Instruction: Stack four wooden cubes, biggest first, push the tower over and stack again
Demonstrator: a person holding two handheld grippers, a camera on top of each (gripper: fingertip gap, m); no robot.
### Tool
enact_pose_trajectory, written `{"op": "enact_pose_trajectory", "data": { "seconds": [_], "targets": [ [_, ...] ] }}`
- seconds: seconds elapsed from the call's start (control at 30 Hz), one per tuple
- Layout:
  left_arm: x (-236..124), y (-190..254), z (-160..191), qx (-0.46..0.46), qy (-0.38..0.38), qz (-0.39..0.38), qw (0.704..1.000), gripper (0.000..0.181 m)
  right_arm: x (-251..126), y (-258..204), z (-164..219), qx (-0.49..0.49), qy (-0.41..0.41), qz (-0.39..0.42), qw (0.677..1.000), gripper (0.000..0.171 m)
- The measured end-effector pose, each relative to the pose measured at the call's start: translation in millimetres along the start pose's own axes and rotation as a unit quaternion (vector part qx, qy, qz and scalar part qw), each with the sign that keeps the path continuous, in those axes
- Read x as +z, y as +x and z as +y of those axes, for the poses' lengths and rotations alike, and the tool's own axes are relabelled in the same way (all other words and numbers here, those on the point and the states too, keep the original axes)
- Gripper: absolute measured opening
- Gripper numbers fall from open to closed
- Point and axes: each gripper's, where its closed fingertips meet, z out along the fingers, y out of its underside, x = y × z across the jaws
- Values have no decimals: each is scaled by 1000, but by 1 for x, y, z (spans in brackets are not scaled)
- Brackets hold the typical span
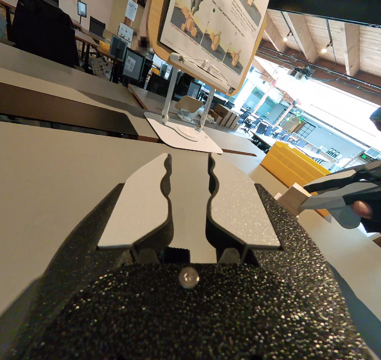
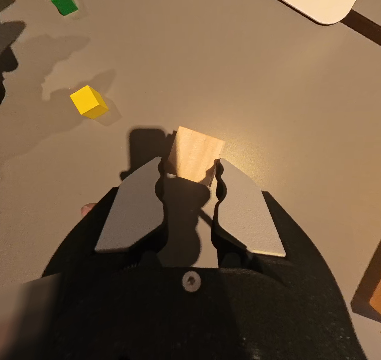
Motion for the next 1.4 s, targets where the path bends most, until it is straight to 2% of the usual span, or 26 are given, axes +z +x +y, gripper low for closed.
{"op": "enact_pose_trajectory", "data": {
  "seconds": [0.17, 0.33, 0.47, 0.57, 0.67, 0.77, 0.87, 1.0, 1.07, 1.13, 1.3, 1.4],
  "targets": [
    [0, 0, 0, -1, -1, 2, 1000, 32, 1, 0, 2, 2, 0, -2, 1000, 50],
    [0, 1, 0, -3, -2, 5, 1000, 31, 2, -1, 8, 0, 0, -9, 1000, 69],
    [1, 10, 3, 6, -12, 30, 999, 31, -15, -7, 6, 6, 52, -47, 998, 73],
    [4, 33, 21, 53, -70, 79, 993, 36, -35, -5, 7, 7, 119, -78, 990, 72],
    [6, 54, 55, 136, -163, 81, 974, 48, -50, 5, 15, -6, 183, -100, 978, 65],
    [7, 70, 92, 214, -242, 65, 944, 55, -46, 24, 34, 12, 210, -123, 970, 61],
    [8, 74, 117, 253, -298, 41, 920, 52, -33, 36, 54, 73, 226, -183, 954, 60],
    [9, 66, 124, 258, -322, 3, 911, 39, -4, 50, 82, 133, 224, -205, 943, 55],
    [9, 64, 126, 244, -333, 7, 911, 32, -7, 44, 83, 142, 230, -242, 932, 51],
    [9, 64, 130, 237, -348, 11, 907, 27, -11, 48, 80, 137, 248, -229, 931, 49],
    [10, 65, 134, 243, -359, 14, 901, 27, -11, 37, 84, 116, 230, -267, 929, 49],
    [9, 80, 135, 258, -352, 68, 897, 27, -14, 30, 85, 98, 230, -282, 926, 49]
  ]
}}
